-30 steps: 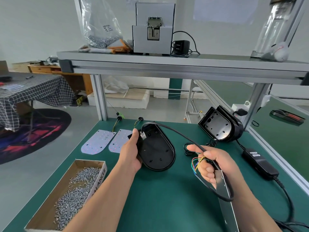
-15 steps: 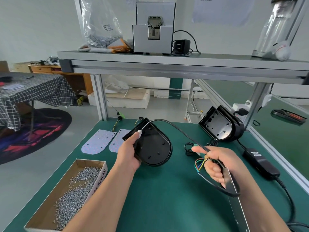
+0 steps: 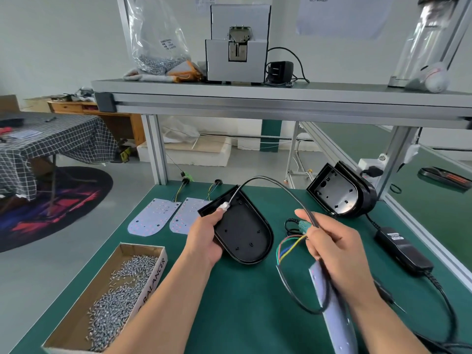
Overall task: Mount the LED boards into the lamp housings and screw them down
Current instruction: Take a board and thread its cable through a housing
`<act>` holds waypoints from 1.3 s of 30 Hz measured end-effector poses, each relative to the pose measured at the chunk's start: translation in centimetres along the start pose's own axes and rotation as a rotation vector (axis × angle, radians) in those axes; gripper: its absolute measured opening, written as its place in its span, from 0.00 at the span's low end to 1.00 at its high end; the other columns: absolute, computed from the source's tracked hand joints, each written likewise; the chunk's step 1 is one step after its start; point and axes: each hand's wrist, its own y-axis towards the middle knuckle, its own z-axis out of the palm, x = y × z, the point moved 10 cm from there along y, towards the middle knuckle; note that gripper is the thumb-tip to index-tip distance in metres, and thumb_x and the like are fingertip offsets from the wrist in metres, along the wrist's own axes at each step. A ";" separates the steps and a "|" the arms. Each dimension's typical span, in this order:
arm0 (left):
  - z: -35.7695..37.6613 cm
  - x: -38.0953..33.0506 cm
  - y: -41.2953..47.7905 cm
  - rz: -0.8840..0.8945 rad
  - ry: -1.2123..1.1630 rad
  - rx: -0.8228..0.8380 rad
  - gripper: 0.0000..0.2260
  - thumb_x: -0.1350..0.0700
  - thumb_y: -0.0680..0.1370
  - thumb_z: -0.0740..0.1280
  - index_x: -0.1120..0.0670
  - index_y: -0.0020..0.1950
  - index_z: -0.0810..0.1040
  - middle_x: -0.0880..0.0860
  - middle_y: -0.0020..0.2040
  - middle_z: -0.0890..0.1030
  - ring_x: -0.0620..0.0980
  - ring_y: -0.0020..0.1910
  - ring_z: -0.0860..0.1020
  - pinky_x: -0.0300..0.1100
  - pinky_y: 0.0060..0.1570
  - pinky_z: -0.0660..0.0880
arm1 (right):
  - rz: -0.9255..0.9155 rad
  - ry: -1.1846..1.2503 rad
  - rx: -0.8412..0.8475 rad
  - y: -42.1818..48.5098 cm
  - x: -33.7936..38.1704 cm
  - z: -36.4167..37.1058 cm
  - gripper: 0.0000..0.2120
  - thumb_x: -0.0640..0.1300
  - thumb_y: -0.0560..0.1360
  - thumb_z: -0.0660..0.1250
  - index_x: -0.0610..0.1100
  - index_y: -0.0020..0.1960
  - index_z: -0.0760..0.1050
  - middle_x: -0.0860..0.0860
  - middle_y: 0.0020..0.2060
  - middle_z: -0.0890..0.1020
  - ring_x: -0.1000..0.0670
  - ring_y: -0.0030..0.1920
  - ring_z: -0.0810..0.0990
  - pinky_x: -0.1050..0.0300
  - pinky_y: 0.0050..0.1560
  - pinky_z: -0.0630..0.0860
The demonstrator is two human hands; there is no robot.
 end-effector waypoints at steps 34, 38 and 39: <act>6.0 -2.9 -4.9 0.393 0.611 0.185 0.16 0.52 0.74 0.69 0.53 0.61 0.82 0.57 0.57 0.87 0.62 0.60 0.84 0.59 0.64 0.81 | -0.521 -0.889 0.022 1.2 -0.2 7.0 0.36 0.33 0.80 0.61 0.41 0.86 0.54 0.42 0.86 0.49 0.39 0.86 0.43 0.37 0.84 0.51; 8.0 -3.6 -6.3 0.519 0.758 0.235 0.08 0.56 0.81 0.70 0.49 0.60 0.80 0.46 0.53 0.88 0.46 0.55 0.85 0.45 0.60 0.80 | -0.544 -0.945 0.034 1.0 0.3 7.4 0.32 0.37 0.82 0.57 0.43 0.86 0.56 0.40 0.86 0.51 0.36 0.86 0.45 0.36 0.83 0.49; 8.2 -3.7 -6.5 0.543 0.795 0.235 0.08 0.59 0.83 0.68 0.48 0.59 0.80 0.45 0.52 0.87 0.46 0.53 0.84 0.44 0.58 0.80 | -0.544 -0.972 -0.005 1.0 0.7 7.1 0.31 0.35 0.82 0.60 0.42 0.84 0.59 0.39 0.85 0.56 0.35 0.85 0.49 0.34 0.83 0.53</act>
